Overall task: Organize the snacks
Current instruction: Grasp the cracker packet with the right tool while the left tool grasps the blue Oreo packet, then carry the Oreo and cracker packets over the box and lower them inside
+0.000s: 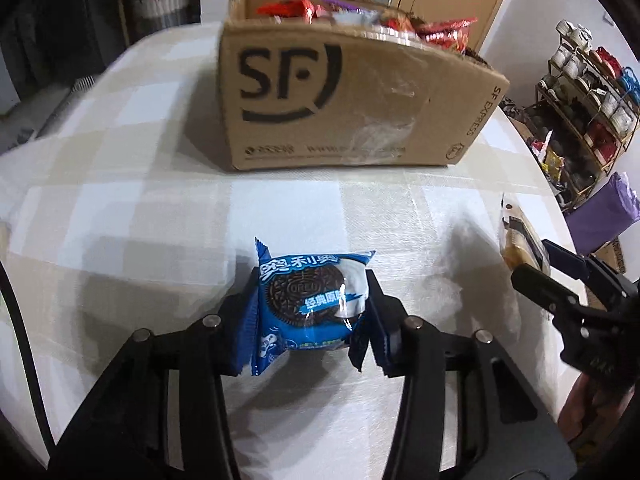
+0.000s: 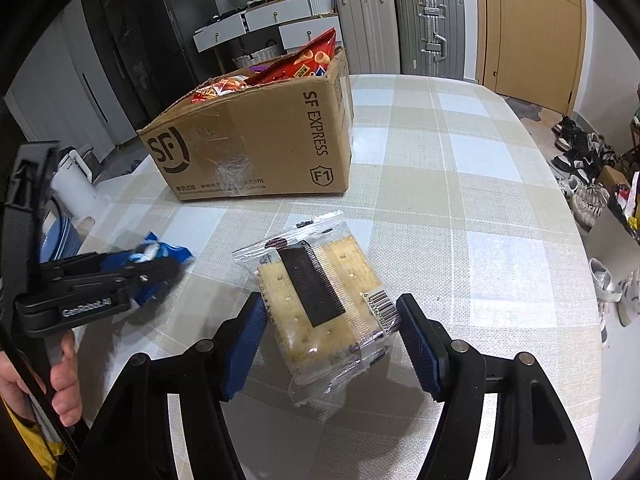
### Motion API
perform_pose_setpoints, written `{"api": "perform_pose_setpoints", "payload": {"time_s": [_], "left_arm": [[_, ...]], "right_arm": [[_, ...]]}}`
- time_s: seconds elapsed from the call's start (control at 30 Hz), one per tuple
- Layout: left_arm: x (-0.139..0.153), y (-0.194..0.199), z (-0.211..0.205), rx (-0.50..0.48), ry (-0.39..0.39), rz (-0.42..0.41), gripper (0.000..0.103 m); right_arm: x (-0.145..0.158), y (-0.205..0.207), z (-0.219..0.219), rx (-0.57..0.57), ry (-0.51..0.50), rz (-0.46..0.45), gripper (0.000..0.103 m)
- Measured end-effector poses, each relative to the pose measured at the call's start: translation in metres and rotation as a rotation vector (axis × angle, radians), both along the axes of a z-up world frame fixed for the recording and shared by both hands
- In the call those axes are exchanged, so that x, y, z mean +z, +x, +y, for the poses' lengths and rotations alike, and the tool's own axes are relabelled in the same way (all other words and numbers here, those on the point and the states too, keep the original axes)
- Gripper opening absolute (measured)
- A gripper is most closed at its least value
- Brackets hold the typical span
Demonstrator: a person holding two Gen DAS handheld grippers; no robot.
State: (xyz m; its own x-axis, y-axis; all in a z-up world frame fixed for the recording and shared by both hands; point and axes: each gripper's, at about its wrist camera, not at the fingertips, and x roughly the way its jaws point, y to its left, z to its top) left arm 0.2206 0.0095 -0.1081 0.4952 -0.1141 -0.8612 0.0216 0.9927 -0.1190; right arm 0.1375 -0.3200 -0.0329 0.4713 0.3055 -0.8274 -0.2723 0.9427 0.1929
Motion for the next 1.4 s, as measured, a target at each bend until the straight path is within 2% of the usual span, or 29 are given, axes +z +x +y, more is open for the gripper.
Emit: {"api": "perform_pose_setpoints", "payload": {"time_s": [0.03, 0.4, 0.6, 0.83, 1.0, 1.13, 1.23, 1.4], "left_arm": [[-0.005, -0.011, 0.005, -0.002, 0.01, -0.012, 0.043], [0.016, -0.028, -0.003, -0.031, 0.02, -0.063, 0.043], [0.028, -0.043, -0.006, -0.043, -0.004, -0.085, 0.043], [0.039, -0.079, -0.005, -0.043, 0.002, -0.132, 0.043], [0.043, -0.101, -0.001, -0.034, -0.011, -0.134, 0.043], [0.052, -0.115, 0.003, -0.029, -0.008, -0.152, 0.043], [0.06, -0.121, 0.004, -0.024, 0.021, -0.172, 0.043], [0.084, -0.123, 0.007, -0.035, -0.005, -0.194, 0.043]], "right_arm": [[0.0, 0.0, 0.0, -0.001, 0.003, 0.001, 0.067], [0.001, 0.001, -0.004, -0.012, 0.076, 0.006, 0.067], [0.01, -0.003, 0.0, -0.022, 0.169, 0.012, 0.067], [0.019, -0.028, 0.006, -0.039, 0.245, 0.016, 0.067], [0.026, -0.049, 0.007, -0.052, 0.308, 0.013, 0.067], [0.037, -0.064, 0.005, -0.054, 0.348, -0.004, 0.067], [0.048, -0.068, 0.001, -0.063, 0.376, -0.016, 0.067], [0.069, -0.065, -0.006, -0.072, 0.391, -0.026, 0.067]]}}
